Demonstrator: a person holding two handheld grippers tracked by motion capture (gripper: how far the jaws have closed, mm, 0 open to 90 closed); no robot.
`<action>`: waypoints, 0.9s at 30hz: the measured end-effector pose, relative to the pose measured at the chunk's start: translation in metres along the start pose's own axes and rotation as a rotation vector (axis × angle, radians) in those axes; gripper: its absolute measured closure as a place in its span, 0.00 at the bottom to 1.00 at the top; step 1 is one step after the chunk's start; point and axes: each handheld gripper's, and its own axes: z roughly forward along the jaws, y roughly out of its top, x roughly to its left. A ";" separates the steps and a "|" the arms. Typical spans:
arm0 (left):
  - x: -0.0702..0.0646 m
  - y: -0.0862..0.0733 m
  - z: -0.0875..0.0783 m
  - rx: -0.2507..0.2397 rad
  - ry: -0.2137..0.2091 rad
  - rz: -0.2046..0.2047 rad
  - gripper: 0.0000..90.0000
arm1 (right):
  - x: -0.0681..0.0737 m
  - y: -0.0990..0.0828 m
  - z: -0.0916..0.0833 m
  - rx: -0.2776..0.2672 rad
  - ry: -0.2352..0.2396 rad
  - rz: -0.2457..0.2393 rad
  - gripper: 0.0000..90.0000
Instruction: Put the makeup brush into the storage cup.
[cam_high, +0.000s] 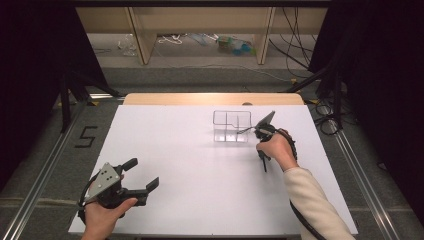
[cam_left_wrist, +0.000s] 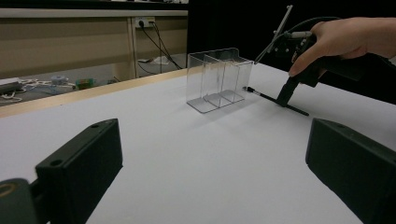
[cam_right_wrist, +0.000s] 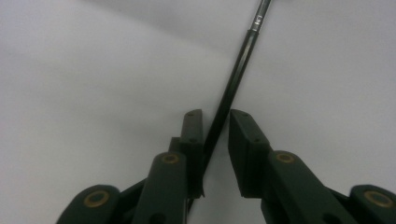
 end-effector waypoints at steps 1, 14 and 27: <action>0.000 0.000 0.000 0.001 -0.001 0.000 0.04 | 0.001 0.001 0.000 0.005 -0.002 0.004 0.87; 0.000 0.000 -0.001 0.004 0.000 0.003 0.05 | -0.001 0.004 -0.001 0.047 0.023 0.028 0.95; 0.000 0.000 0.000 0.005 -0.001 0.005 0.05 | -0.007 0.002 -0.002 0.015 0.033 0.063 0.95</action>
